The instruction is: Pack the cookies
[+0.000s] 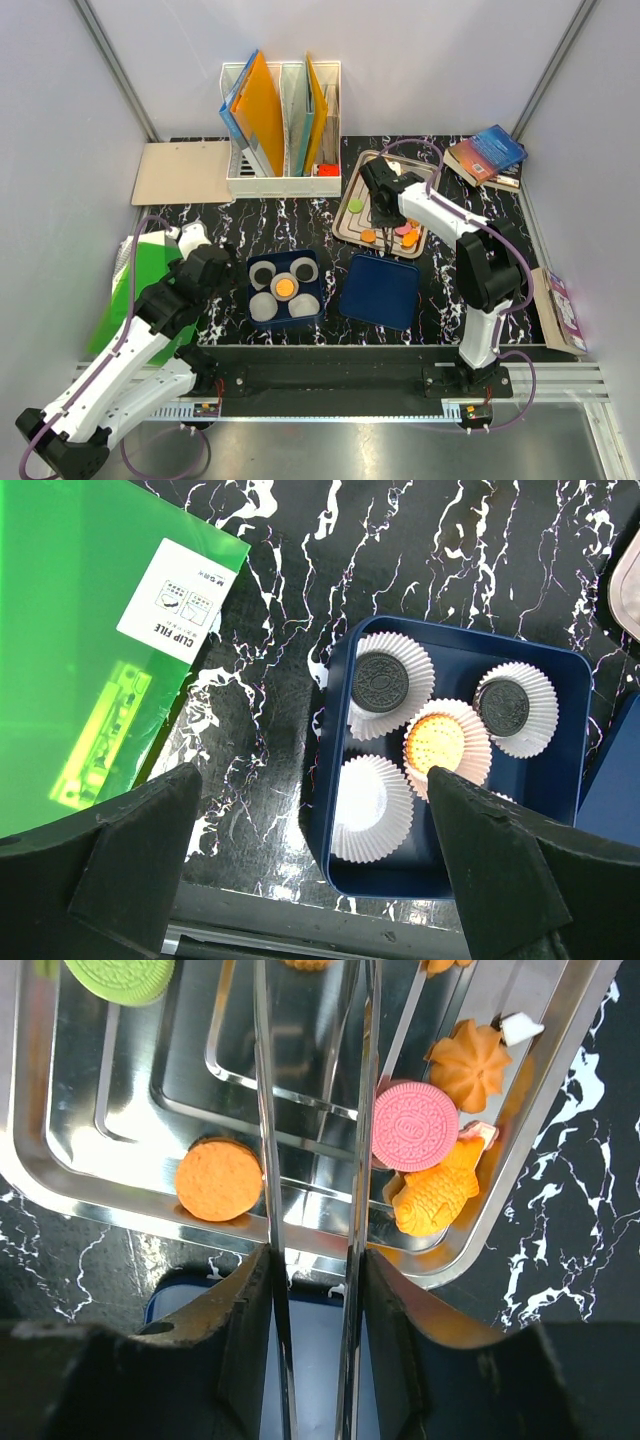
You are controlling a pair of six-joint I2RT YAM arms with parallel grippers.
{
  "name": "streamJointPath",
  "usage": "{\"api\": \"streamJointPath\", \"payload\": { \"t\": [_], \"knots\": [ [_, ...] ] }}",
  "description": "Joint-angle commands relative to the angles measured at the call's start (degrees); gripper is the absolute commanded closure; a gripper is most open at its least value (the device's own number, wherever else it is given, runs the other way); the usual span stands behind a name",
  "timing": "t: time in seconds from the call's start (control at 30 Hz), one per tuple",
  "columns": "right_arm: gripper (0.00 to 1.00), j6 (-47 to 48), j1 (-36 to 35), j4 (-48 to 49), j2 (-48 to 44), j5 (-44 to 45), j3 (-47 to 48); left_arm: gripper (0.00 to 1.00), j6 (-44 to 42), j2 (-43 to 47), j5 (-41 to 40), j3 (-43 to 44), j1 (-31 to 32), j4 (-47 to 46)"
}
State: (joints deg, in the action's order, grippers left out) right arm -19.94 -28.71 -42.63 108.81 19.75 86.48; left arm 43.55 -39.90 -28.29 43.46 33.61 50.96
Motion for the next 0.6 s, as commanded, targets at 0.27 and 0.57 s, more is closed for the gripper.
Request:
{"api": "streamJointPath", "payload": {
  "t": [0.27, 0.57],
  "knots": [
    [0.62, -2.12, -3.71, -0.78, -15.73, -1.12, -3.95, 0.01, -0.22, -0.09, -0.18, 0.04, -0.21, -1.83],
    [0.63, -5.27, -16.45, -3.16, -25.13, 1.7, -8.34, 0.01, 0.22, -0.18, -0.53, 0.22, -0.12, -1.57]
  ]
}}
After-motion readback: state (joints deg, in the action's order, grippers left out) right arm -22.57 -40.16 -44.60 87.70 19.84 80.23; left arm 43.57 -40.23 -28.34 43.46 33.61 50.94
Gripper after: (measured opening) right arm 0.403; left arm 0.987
